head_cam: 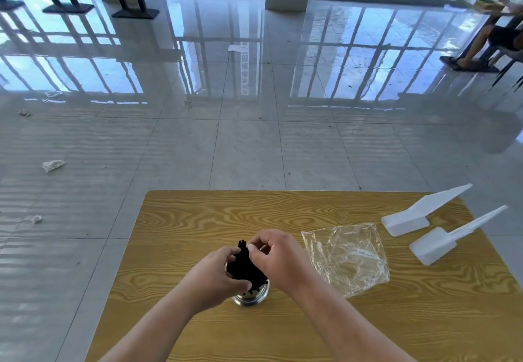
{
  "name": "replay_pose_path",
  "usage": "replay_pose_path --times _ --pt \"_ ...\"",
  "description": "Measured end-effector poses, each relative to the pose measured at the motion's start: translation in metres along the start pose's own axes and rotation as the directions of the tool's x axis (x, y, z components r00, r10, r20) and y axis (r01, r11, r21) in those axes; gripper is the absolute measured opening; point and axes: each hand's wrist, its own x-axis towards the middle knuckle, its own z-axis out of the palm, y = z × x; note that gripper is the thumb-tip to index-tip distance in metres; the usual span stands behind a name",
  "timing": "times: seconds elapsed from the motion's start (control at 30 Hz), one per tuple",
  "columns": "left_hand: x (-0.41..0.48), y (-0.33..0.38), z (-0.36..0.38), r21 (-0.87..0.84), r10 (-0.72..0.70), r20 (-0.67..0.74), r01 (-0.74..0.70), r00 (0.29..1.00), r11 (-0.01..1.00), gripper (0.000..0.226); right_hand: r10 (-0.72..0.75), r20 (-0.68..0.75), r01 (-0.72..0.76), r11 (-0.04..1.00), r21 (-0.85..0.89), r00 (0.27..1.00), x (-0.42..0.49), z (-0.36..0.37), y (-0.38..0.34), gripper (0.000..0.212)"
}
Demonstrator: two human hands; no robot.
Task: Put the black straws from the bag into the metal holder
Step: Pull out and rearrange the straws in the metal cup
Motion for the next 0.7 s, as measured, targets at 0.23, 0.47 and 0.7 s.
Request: replay_pose_path --times 0.23,0.47,0.7 --pt "0.002 0.001 0.012 0.285 0.069 -0.020 -0.061 0.997 0.957 0.089 0.008 -0.023 -0.008 1.000 -0.008 1.000 0.001 0.001 0.008 0.011" --pt "0.005 0.006 0.022 0.531 0.244 -0.021 -0.196 0.970 0.824 0.046 0.110 0.053 -0.106 0.992 -0.065 0.992 -0.010 -0.003 0.019 0.019" --pt "0.009 0.012 0.017 0.555 0.350 -0.088 -0.245 0.933 0.795 0.021 0.110 0.156 -0.099 0.992 -0.078 0.982 -0.013 0.001 0.015 0.021"
